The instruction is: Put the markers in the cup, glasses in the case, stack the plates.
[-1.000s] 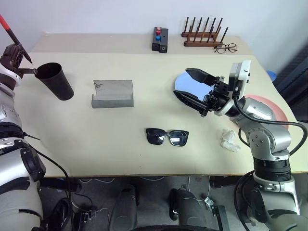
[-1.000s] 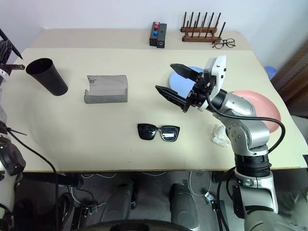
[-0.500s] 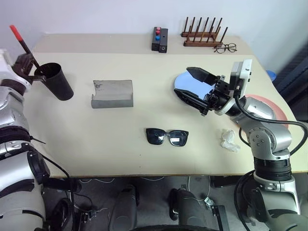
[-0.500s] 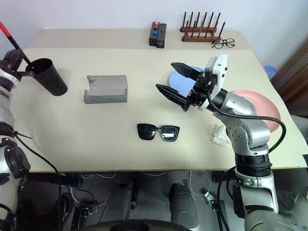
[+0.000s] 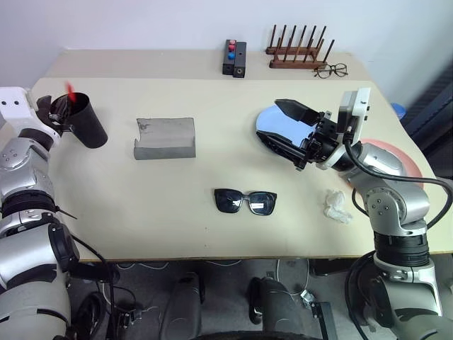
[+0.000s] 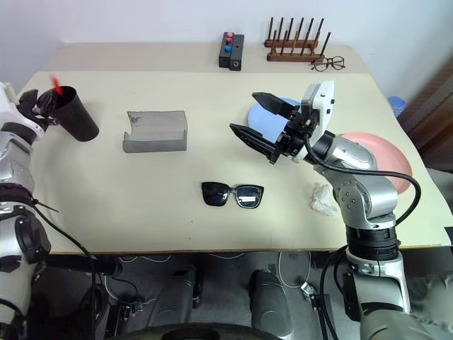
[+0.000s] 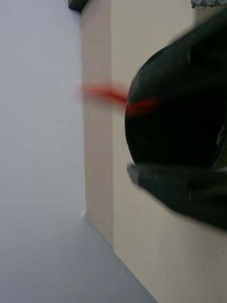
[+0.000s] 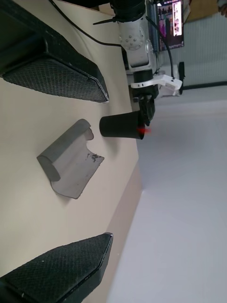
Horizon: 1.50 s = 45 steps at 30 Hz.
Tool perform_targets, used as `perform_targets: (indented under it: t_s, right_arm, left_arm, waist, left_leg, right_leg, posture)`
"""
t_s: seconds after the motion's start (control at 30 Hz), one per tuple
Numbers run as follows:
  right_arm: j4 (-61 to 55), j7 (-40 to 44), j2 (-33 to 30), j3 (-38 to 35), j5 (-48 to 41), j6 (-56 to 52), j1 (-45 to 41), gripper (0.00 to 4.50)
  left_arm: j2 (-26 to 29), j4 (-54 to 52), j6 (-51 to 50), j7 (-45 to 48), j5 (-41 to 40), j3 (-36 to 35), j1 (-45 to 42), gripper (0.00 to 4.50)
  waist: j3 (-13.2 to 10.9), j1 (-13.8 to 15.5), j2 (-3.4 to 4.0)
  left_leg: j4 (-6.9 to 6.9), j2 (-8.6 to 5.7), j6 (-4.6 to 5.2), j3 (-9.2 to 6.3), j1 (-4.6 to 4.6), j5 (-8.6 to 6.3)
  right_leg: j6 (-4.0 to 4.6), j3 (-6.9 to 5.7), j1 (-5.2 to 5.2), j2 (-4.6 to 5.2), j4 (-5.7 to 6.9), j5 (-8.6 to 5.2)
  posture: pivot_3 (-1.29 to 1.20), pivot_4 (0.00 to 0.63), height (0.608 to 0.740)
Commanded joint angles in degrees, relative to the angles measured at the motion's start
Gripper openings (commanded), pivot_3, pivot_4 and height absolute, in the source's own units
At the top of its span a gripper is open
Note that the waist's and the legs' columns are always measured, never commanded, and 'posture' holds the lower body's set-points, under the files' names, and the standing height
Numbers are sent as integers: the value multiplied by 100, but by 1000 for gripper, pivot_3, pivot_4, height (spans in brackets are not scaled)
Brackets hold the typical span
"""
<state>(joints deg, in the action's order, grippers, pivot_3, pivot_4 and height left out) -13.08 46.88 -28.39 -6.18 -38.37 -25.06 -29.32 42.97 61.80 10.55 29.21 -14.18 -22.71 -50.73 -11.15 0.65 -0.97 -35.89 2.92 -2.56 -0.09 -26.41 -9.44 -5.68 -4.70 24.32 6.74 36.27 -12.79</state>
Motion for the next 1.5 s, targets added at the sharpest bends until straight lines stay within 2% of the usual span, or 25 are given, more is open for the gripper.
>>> perform_targets:
  t_s: [0.03, 0.23, 0.33, 0.4, 0.53, 0.63, 0.77, 0.97, 1.1, 1.37, 1.47, 1.5]
  right_arm:
    - [-175, -26, -71, -106, -10, 26, -23, 4500]
    - [-126, -25, -64, -86, 9, 45, -52, 4500]
    - [-90, -19, -59, -85, 15, 53, -65, 4500]
    - [-66, 16, -79, -88, 25, 65, -52, 4500]
    - [61, 228, -275, -80, 110, 37, 46, 4500]
    - [245, 404, -548, -139, 232, 38, 134, 4500]
    - [433, 481, -913, -394, 172, -120, 226, 4500]
    - [99, 381, -1036, -631, 187, -77, 596, 4500]
    - [-216, 198, -1044, -770, 148, -97, 871, 4500]
    - [-450, -11, -1004, -815, 169, -71, 1095, 4500]
    - [-459, -52, -987, -779, 181, -56, 1060, 4500]
    - [-456, -65, -987, -771, 184, -57, 1040, 4500]
  left_arm:
    - [127, -107, 142, 14, -7, -16, -192, 4415]
    - [170, -457, 65, 252, -72, 12, -306, 4415]
    - [169, -867, -261, 674, -313, -30, -390, 4415]
    - [96, -1266, -888, 1190, -662, -25, -499, 4415]
    - [38, -2301, -2251, 2764, -795, 876, -383, 4415]
    - [20, -2707, -2611, 3858, -597, 1655, -280, 4415]
    - [-96, -2168, -2237, 4558, 93, 2530, -535, 4415]
    - [-492, -585, -982, 4716, 1278, 3425, -1109, 4415]
    - [-675, 148, -446, 4567, 1660, 3544, -1383, 4415]
    - [-877, 890, -231, 4200, 2277, 3619, -1681, 4415]
    - [-969, 979, -268, 4259, 2316, 3572, -1712, 3160]
    - [-989, 997, -268, 4322, 2335, 3577, -1705, 2607]
  waist:
    - [0, -1, 0]
    - [0, 6, 0]
    - [0, 5, 0]
    - [0, 8, 0]
    - [0, 19, 0]
    - [0, 4, 3]
    - [-3, -17, 7]
    - [-3, 7, 7]
    - [-3, 8, 7]
    - [-4, 9, 5]
    - [-5, 13, 5]
    - [-5, 12, 5]
  left_leg:
    - [0, 0, 0, 0, 0, 0]
    - [-1, 0, 0, 0, -1, 0]
    - [-1, 0, 0, 0, -1, 0]
    - [-1, 0, 0, 0, -1, 0]
    - [-2, -1, 0, 0, -2, 0]
    - [-2, -1, 0, 0, -1, 0]
    - [0, 0, 0, 1, 1, 0]
    - [-1, 1, 2, 0, -4, -1]
    - [-3, 0, 3, 0, -7, -2]
    - [-4, 0, 4, -1, -8, -2]
    - [-4, 0, 4, -2, -9, -2]
    - [-5, 0, 4, -2, -10, -2]
  right_leg:
    - [0, 0, 0, 0, 0, 0]
    - [0, 0, 0, 0, -1, 0]
    - [0, 0, 0, 0, -1, 0]
    - [0, 0, 0, 0, -1, 0]
    - [1, 1, -2, 1, -2, 0]
    - [2, 1, -6, 0, -5, -1]
    - [3, 1, -1, 0, -3, -1]
    - [2, 0, 2, -1, -4, -2]
    - [2, 0, 3, 0, -7, -2]
    - [2, 0, 4, 0, -7, -2]
    - [3, 0, 4, 0, -8, -2]
    - [3, 0, 4, 0, -8, -2]
  posture:
    - [0, 150, 740]
    - [0, 150, 740]
    - [0, 150, 740]
    - [0, 150, 740]
    - [0, 150, 740]
    - [0, 150, 740]
    - [0, 150, 740]
    - [0, 150, 740]
    - [0, 150, 740]
    - [0, 150, 740]
    - [0, 150, 740]
    - [0, 150, 740]
